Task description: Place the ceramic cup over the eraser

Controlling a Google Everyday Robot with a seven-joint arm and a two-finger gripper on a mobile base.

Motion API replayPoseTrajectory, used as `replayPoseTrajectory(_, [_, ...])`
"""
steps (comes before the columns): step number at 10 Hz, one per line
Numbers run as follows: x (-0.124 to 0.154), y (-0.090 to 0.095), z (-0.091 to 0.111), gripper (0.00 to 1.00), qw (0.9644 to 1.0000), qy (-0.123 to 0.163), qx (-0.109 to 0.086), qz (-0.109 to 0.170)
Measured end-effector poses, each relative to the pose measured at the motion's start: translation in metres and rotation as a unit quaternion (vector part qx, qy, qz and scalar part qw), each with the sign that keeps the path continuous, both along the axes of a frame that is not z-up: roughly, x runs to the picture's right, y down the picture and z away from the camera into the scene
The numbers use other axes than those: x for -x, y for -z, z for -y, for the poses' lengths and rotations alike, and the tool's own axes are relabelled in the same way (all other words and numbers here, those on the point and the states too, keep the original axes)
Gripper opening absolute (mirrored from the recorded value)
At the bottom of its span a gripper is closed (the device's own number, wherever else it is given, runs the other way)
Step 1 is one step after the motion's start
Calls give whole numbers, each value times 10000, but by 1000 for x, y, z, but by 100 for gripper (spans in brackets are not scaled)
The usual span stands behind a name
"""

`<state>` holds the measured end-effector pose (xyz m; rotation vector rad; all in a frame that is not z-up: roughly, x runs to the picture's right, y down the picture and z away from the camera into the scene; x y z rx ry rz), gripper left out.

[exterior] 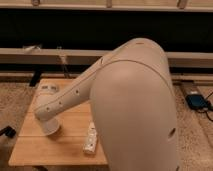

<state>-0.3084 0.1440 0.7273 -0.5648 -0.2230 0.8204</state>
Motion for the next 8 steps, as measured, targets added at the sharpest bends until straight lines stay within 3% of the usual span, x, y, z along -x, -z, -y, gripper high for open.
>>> replayPoseTrajectory(8, [-30,-12,15,80,9976,-521,363,-271])
